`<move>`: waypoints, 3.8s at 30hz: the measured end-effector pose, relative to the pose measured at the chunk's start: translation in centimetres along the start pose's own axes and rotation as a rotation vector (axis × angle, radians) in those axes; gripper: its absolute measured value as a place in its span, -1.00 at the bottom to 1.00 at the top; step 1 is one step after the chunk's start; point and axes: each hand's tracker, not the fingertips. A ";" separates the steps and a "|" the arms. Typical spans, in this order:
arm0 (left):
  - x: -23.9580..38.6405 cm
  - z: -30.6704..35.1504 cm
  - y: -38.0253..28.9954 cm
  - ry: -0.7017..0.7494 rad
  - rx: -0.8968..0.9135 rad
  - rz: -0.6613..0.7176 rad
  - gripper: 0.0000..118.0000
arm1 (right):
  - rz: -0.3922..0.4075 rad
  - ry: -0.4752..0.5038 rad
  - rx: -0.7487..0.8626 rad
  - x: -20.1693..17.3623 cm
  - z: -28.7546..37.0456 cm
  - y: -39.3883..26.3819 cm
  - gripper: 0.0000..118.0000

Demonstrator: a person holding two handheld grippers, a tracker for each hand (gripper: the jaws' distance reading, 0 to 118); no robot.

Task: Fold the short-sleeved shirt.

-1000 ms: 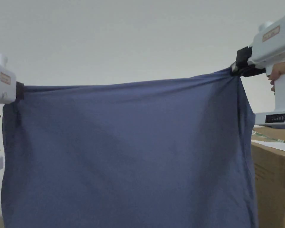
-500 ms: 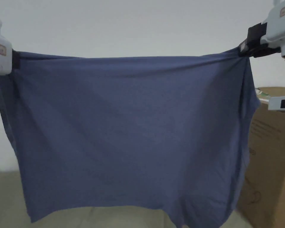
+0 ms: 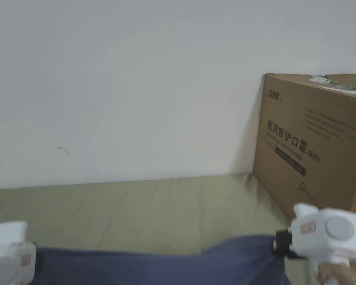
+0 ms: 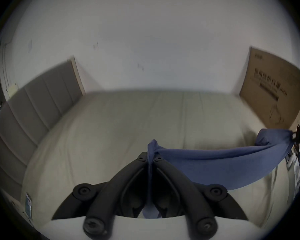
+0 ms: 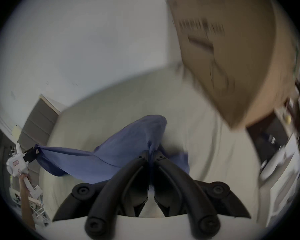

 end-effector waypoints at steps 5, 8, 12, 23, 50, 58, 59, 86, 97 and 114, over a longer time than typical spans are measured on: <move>-1.0 0.2 -5.4 -0.022 -0.061 0.011 -1.00 | -0.048 0.020 -0.048 3.6 -1.0 -6.3 -0.93; -1.8 2.6 -6.8 -0.020 -0.053 -0.007 -1.00 | -0.070 0.051 -0.027 4.1 2.1 -7.5 -0.93; -2.4 8.4 -9.7 -0.024 -0.033 -0.042 -1.00 | -0.019 0.053 -0.002 4.1 7.0 -10.3 -0.93; -6.9 20.8 -23.9 -0.048 -0.098 0.005 -1.00 | 0.019 0.058 -0.021 5.6 18.6 -26.4 -0.93; -8.5 29.7 -34.6 -0.057 -0.035 -0.032 1.00 | -0.009 0.048 0.060 7.8 25.9 -38.5 0.87; -7.1 34.9 -37.8 -0.050 -0.027 -0.105 0.13 | 0.178 0.075 0.134 4.3 29.9 -41.1 -0.72; -6.9 35.3 -38.6 -0.065 -0.016 -0.103 -0.71 | 0.172 0.075 0.123 4.0 29.6 -41.5 -1.00; -6.9 24.4 -36.9 -0.051 -0.143 -0.159 -0.99 | 0.072 0.050 -0.018 5.3 26.1 -43.4 -1.00; -8.3 27.4 -34.7 -0.076 -0.045 -0.072 -0.99 | 0.150 -0.057 -0.024 6.0 25.6 -42.9 0.13; -8.3 27.3 -35.3 -0.053 -0.103 -0.132 -0.99 | 0.189 -0.099 -0.082 7.5 19.9 -40.2 -0.88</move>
